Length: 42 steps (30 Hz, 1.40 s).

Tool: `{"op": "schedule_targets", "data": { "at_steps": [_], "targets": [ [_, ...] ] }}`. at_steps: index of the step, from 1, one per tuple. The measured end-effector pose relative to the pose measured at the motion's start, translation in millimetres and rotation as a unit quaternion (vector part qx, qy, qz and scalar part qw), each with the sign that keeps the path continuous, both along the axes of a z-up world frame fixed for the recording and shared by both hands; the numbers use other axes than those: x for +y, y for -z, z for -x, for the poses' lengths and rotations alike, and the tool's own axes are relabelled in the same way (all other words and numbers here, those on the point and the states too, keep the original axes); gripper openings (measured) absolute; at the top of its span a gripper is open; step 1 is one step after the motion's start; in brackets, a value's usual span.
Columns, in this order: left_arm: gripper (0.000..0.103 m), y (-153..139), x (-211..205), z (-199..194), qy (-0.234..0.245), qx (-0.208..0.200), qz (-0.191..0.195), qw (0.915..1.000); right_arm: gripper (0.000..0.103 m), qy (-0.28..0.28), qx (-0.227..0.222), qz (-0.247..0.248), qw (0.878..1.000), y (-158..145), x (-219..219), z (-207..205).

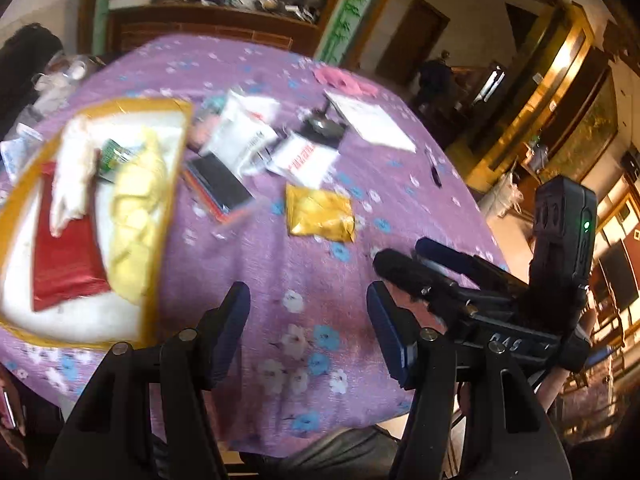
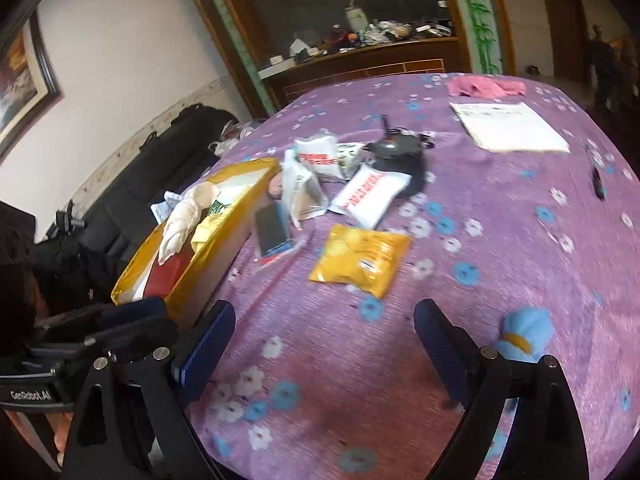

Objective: Organize soft objects
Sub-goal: 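Grasp the black pouch with the left tool while the right tool grasps the yellow cracker packet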

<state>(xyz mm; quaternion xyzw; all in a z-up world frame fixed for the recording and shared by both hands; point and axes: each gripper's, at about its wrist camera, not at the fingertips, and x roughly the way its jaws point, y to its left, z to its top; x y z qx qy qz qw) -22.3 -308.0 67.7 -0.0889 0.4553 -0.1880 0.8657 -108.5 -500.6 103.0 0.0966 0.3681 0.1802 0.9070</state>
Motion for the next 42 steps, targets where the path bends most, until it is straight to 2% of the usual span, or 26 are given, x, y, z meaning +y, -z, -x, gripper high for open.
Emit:
{"op": "schedule_targets", "data": {
  "at_steps": [7,11,12,13,16,20,27,33,35,37,38,42],
  "targets": [
    [0.059,22.5,-3.1,-20.6,-0.008,0.015,-0.031,0.9994,0.092,0.023,0.026,-0.035,0.999,10.2,-32.6,-5.3],
    [0.057,40.2,2.2,-39.4,-0.029,0.027,-0.08,0.996,0.092,0.026,0.043,-0.055,0.997,18.9,-38.3,-17.6],
    [0.056,37.5,2.7,-37.6,-0.038,0.011,-0.1,0.9942,0.092,0.025,0.047,-0.058,0.997,20.2,-37.4,-20.6],
    [0.056,36.0,4.8,-36.6,-0.041,0.008,-0.102,0.9939,0.092,0.023,0.054,-0.059,0.997,22.0,-35.2,-24.5],
    [0.056,35.7,12.7,-36.7,-0.049,0.015,-0.098,0.9939,0.092,0.014,0.067,-0.059,0.996,25.3,-24.6,-35.0],
    [0.056,37.6,21.9,-34.6,-0.067,0.015,-0.132,0.9889,0.092,0.006,0.076,-0.037,0.996,27.2,-2.8,-54.0],
    [0.056,36.8,56.5,-25.2,-0.098,0.019,-0.109,0.989,0.092,0.013,0.08,-0.015,0.997,22.0,16.7,-87.6],
    [0.056,25.0,39.9,-23.6,-0.058,0.025,-0.08,0.9948,0.094,0.025,0.115,0.006,0.993,38.8,37.9,-118.8],
    [0.056,20.3,32.4,-30.8,-0.047,0.025,-0.07,0.9961,0.09,0.027,0.116,0.022,0.993,43.3,46.9,-124.9],
    [0.056,18.0,25.9,-43.1,-0.041,0.03,-0.065,0.9966,0.068,0.034,0.107,0.063,0.992,43.0,55.7,-127.8],
    [0.056,16.6,22.3,-52.6,-0.039,0.03,-0.067,0.9965,0.068,0.032,0.104,0.073,0.991,43.2,57.8,-128.0],
    [0.056,14.7,14.1,-81.2,-0.042,0.03,-0.08,0.9955,0.062,0.014,0.098,0.053,0.994,43.1,50.4,-126.1]
  ]
}}
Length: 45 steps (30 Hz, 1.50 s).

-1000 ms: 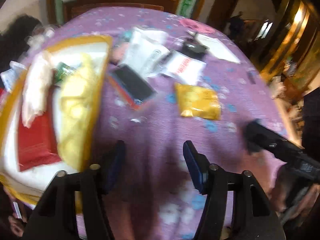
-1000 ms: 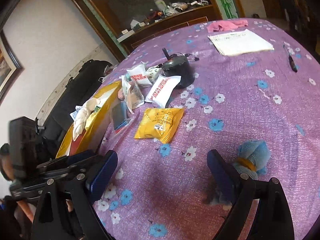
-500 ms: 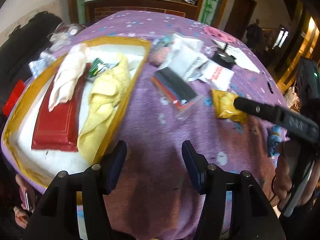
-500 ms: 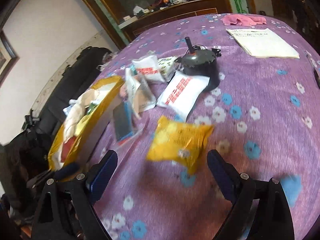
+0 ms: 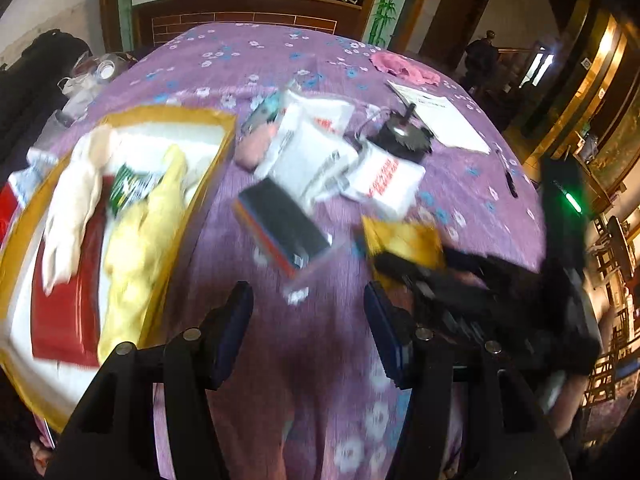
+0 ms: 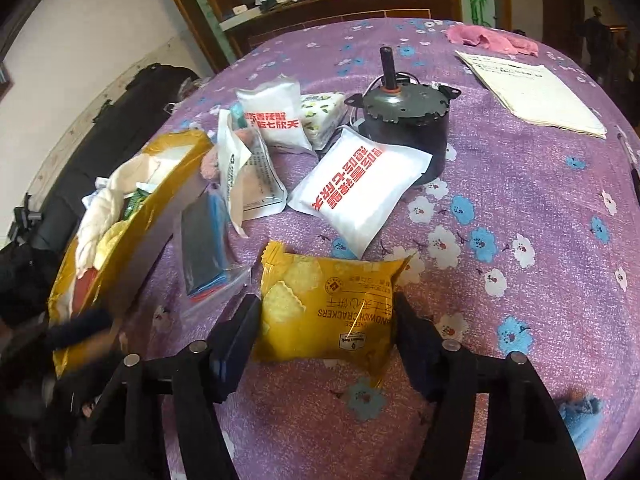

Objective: Organize soft objects
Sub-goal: 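Grasp the black pouch with the left tool while the right tool grasps the yellow cracker packet, then lower the black pouch and yellow cracker packet into the tray and release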

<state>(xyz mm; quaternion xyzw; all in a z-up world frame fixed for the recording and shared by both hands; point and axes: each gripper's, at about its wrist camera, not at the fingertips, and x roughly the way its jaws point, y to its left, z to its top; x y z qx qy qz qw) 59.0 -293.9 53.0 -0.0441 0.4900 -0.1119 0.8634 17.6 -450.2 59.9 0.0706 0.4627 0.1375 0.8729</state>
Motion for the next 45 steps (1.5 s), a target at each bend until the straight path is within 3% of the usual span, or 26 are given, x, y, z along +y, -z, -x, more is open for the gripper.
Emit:
{"op": "schedule_targets", "data": {
  "at_steps": [8,12,16,23,26,31,35,42,45],
  "targets": [
    [0.056,33.2,-9.2,-63.3,-0.025,0.073,-0.03,0.9966,0.061,0.013,-0.041,-0.093,0.995,-0.8,-45.1,12.0],
    [0.057,46.9,-9.8,-77.0,-0.037,0.085,-0.045,0.9946,0.062,0.007,-0.046,-0.096,0.994,11.5,-46.2,14.2],
    [0.045,43.6,-9.8,-67.3,-0.024,0.076,-0.051,0.9955,0.062,-0.004,-0.054,-0.105,0.993,11.6,-47.3,17.0],
    [0.036,36.9,-7.8,-24.7,-0.002,0.082,-0.022,0.9964,0.062,-0.02,-0.077,-0.109,0.991,8.2,-45.3,24.0],
    [0.034,25.8,-8.9,-1.6,0.012,0.066,0.014,0.9976,0.062,-0.03,-0.094,-0.106,0.989,4.1,-41.3,29.3],
    [0.034,11.4,-10.9,15.4,0.027,0.048,0.039,0.9977,0.062,-0.041,-0.118,-0.112,0.986,-0.2,-41.0,39.4],
    [0.034,-5.6,2.4,32.7,0.027,0.027,0.069,0.9969,0.062,-0.045,-0.105,-0.119,0.986,-1.6,-36.4,45.4],
    [0.034,-51.4,69.9,63.1,-0.013,-0.039,0.108,0.9933,0.062,-0.096,-0.107,-0.136,0.98,-34.6,10.1,61.5],
    [0.034,-63.4,103.4,72.0,-0.043,-0.066,0.094,0.9925,0.062,-0.126,-0.122,-0.128,0.976,-55.9,43.7,61.7]
  ]
}}
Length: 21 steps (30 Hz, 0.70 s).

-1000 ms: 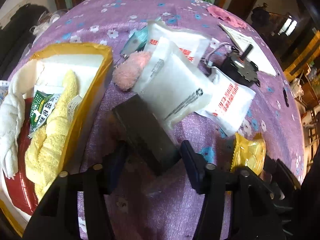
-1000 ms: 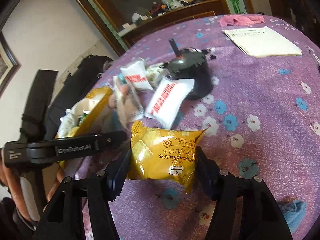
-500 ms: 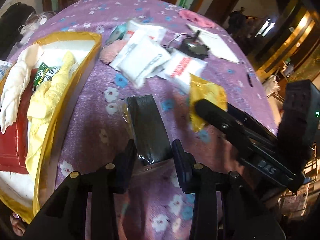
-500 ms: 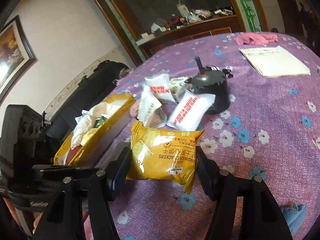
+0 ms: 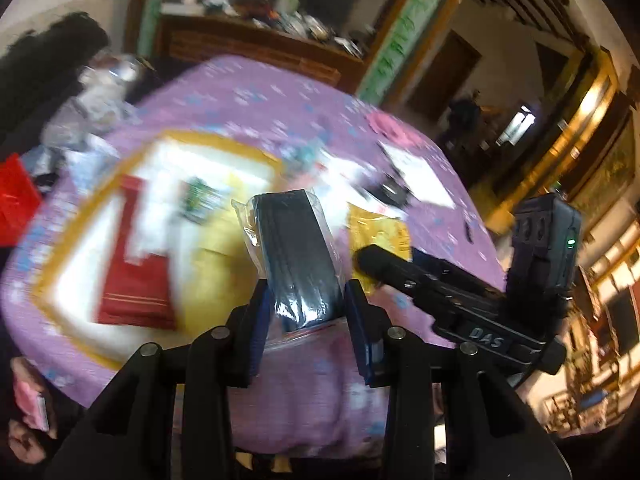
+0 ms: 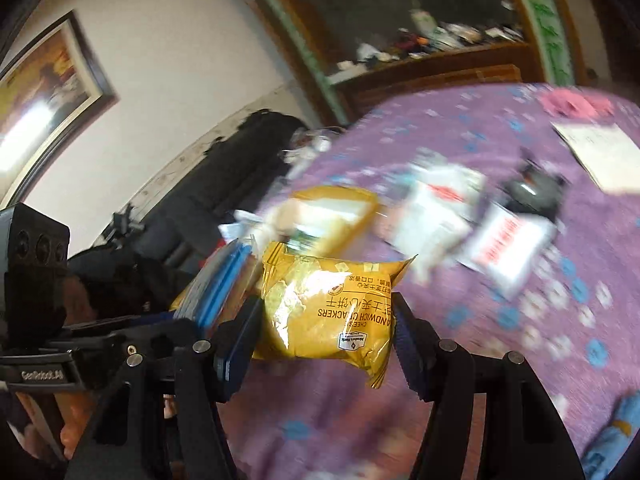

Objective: Organize soft objects
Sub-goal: 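Lower the black pouch and yellow cracker packet into the tray and release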

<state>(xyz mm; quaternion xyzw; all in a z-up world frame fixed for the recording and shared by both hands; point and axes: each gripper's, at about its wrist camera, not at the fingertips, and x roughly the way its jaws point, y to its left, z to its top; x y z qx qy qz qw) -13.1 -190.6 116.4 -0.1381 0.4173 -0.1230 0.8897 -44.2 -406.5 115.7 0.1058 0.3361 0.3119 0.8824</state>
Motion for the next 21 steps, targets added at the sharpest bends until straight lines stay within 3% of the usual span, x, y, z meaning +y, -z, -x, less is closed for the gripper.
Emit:
{"op": "schedule_targets", "data": {
  "at_steps": [7,10,12,21],
  "targets": [
    [0.034,32.4,59.4,-13.1,-0.063,0.036,-0.008,0.9973,0.062,-0.047,0.004,0.064,0.997,-6.5,83.4,-26.0],
    [0.034,43.9,69.1,-16.0,-0.068,0.04,0.0,0.9969,0.062,-0.047,0.008,0.094,0.994,-1.6,108.3,-41.8],
    [0.034,50.0,72.2,-17.9,-0.079,0.042,-0.016,0.9959,0.062,-0.046,0.011,0.107,0.993,1.1,124.4,-56.2],
    [0.037,66.7,83.0,-22.1,-0.087,0.057,-0.016,0.9944,0.069,-0.045,0.035,0.12,0.991,14.8,162.2,-76.5]
  ]
}}
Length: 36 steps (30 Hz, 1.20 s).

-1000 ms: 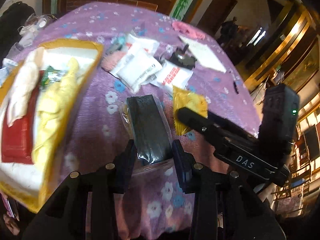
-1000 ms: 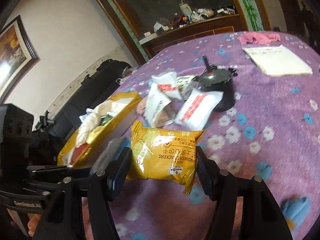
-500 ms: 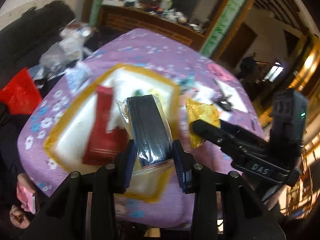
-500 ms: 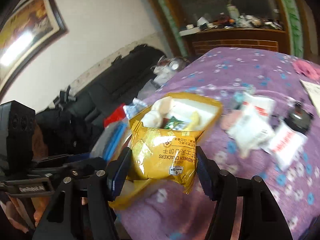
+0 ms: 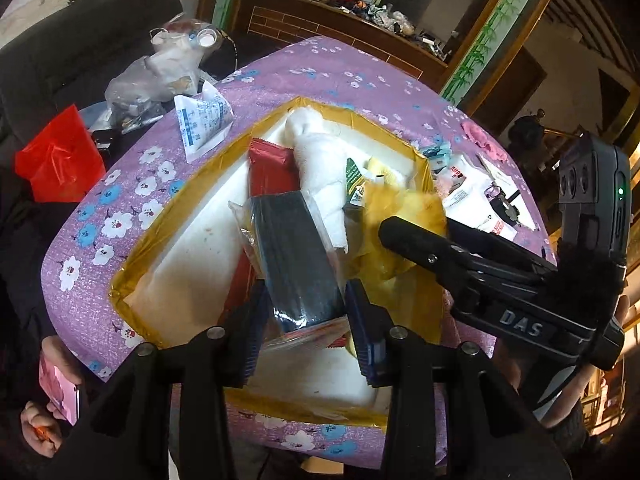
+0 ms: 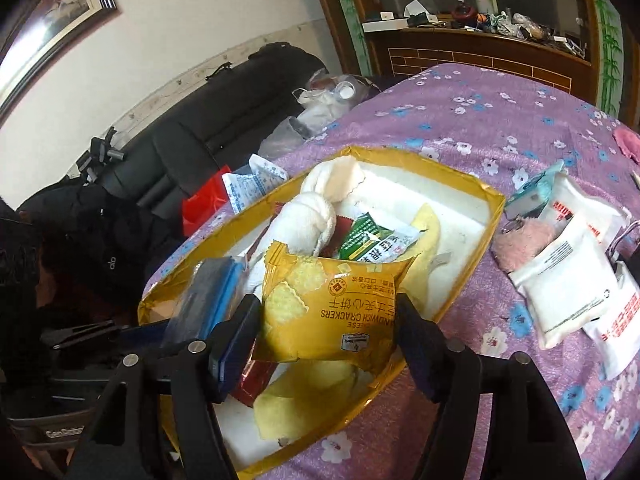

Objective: Organize soft objects
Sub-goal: 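Lower the black pouch and yellow cracker packet into the tray and release, then grasp the blue cloth with the right tool while the left tool grasps a white packet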

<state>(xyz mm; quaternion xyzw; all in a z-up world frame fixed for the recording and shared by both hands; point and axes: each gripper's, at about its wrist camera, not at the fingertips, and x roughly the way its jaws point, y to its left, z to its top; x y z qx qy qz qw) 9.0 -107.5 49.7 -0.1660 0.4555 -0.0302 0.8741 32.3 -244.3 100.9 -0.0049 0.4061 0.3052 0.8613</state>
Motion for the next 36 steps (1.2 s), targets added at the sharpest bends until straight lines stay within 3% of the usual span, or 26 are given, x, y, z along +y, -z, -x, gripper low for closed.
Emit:
{"op": "schedule_targets", "data": {
  "at_steps": [2,4,11,20,24,29,36],
  "targets": [
    [0.042,-2.7,0.7,4.0,0.002,-0.013,0.012,0.9998,0.076,-0.005,0.002,-0.016,1.0,-0.6,-1.5,0.0],
    [0.054,-5.9,0.0,7.8,0.0,-0.019,0.013,0.9997,0.084,-0.002,-0.002,-0.029,1.0,-3.6,-8.3,2.7],
    [0.054,-24.3,-24.7,24.0,0.007,-0.038,-0.008,0.9992,0.087,0.005,-0.009,-0.069,0.998,-10.0,-64.5,34.2],
    [0.054,-40.6,-106.4,46.4,0.092,-0.05,-0.027,0.9942,0.088,0.061,-0.01,-0.073,0.995,0.3,-165.1,98.5],
    [0.054,-46.8,-129.9,59.4,0.114,-0.054,-0.016,0.9918,0.088,0.101,-0.012,-0.07,0.992,-4.4,-205.5,119.0],
    [0.054,-51.1,-148.0,75.8,0.132,-0.056,-0.011,0.9896,0.088,0.175,-0.01,-0.078,0.982,-8.2,-262.5,145.6],
    [0.054,-54.6,-159.3,85.1,0.135,-0.056,-0.004,0.9892,0.086,0.279,0.005,-0.082,0.957,-2.8,-321.1,174.0]
  ]
}}
